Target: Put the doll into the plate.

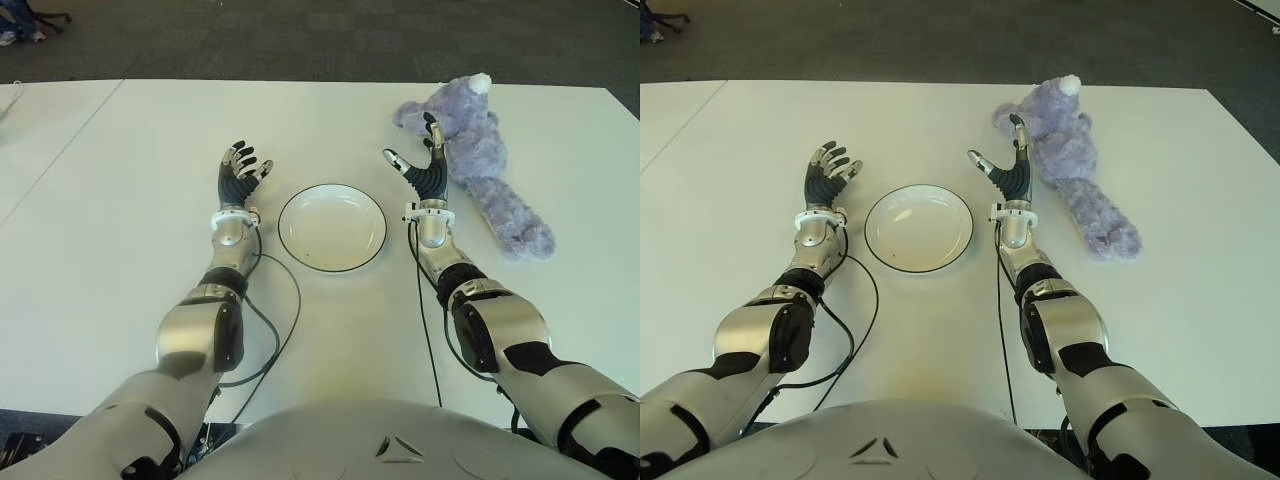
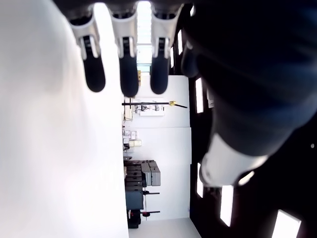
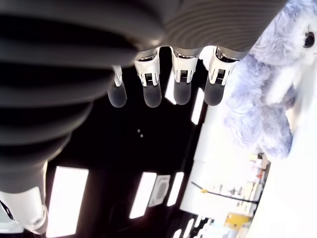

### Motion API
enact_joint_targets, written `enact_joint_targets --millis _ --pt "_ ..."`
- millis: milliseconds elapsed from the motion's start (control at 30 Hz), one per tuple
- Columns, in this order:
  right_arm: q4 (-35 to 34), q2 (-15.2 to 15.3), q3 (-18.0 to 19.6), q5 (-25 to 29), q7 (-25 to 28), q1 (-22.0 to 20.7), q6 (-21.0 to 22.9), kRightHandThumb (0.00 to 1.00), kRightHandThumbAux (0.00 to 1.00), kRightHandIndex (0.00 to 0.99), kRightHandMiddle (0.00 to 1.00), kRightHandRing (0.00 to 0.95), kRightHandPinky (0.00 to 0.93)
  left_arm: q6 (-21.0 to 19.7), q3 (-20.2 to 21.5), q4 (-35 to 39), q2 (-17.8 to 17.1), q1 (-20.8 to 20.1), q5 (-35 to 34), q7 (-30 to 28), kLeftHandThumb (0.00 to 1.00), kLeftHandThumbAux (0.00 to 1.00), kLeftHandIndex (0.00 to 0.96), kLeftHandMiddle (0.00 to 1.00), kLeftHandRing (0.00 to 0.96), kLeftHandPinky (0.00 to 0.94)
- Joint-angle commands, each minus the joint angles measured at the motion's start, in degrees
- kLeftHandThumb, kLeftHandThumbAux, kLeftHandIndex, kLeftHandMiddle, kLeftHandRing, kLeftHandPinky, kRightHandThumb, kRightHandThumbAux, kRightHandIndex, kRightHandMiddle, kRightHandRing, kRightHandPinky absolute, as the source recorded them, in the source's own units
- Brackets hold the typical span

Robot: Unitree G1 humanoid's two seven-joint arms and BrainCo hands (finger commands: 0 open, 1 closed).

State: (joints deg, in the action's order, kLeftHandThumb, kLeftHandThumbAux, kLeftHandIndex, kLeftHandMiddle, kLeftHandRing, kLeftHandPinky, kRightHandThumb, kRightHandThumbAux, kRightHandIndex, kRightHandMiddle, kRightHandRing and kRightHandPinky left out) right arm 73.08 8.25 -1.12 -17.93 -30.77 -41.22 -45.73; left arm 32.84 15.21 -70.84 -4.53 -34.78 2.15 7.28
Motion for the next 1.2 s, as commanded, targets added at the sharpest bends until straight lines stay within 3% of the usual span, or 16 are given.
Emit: enact_joint_targets --millis 33,267,600,1200 --pt "1.81 4.76 -1.65 -2.03 2.60 -5.08 8.22 0.090 0.601 0.127 0.030 0.002 0.002 -8.15 -0.10 -6.95 3.82 10.33 0.03 0.58 0.148 0.819 0.165 0.217 0.226 0.247" --pt "1.93 9.27 -5.38 -5.54 5.22 -7.51 14.99 0.110 0.640 0.125 0.008 0.000 0.000 -8.31 0.55 -7.00 4.33 10.03 -0.78 0.31 0.165 0.842 0.166 0.221 0.226 0.251" --pt "2.85 15.11 -11.67 -11.80 3.74 -8.51 21.26 0.194 0.690 0.136 0.000 0.000 0.000 -8.32 0.68 -7.00 4.63 9.73 -0.77 0.37 0.155 0.822 0.164 0.218 0.224 0.249" --pt "3.65 19.82 -17.41 -16.73 3.11 -10.99 26.68 0.167 0.711 0.169 0.017 0.000 0.000 -9.24 0.27 -7.06 4.55 9.36 -0.37 0.64 0.129 0.814 0.163 0.209 0.219 0.257"
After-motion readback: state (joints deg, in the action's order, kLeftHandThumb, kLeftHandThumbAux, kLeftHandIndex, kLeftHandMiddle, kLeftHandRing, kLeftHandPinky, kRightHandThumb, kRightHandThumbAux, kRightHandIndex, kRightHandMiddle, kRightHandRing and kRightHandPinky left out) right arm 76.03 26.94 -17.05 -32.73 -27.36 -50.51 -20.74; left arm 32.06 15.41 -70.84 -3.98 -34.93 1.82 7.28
